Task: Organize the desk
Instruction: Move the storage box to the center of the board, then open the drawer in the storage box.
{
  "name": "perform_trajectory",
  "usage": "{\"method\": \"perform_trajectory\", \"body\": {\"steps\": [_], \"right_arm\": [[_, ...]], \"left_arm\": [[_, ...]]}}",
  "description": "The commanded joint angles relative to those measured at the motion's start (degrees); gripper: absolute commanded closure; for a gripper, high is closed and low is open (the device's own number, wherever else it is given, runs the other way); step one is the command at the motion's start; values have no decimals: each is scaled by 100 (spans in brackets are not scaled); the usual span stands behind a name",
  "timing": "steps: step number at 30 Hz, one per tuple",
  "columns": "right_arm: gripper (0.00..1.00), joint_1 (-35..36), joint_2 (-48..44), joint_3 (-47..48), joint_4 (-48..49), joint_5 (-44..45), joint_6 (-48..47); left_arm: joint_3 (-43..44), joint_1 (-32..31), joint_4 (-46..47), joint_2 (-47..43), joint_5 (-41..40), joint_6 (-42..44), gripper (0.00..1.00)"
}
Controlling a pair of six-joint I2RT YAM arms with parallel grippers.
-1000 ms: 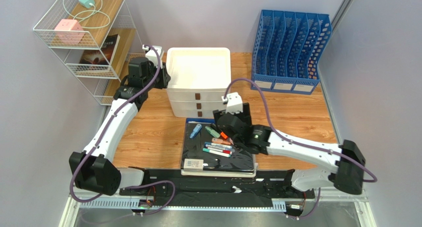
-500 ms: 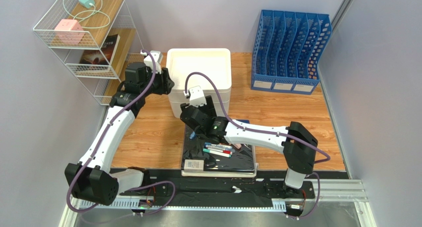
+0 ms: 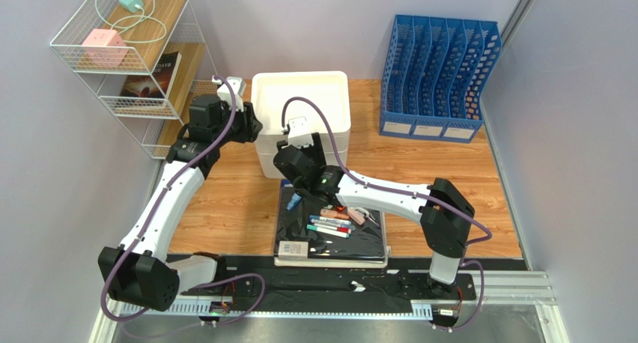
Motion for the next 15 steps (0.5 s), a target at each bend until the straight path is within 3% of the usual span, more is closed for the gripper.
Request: {"method": "perform_trajectory", "body": {"steps": [1,7,15], "right_arm": [[40,-308,-89,218,277,-188,161],[48,-607,-45,402,136,-453,232],[49,-756,16,701,4,-769,285]], "left_arm": [[-219,-43,-426,35,209,32,52],[-281,-43,-163,245,60,49,53],[-395,-43,163,483,121,5,54]]}}
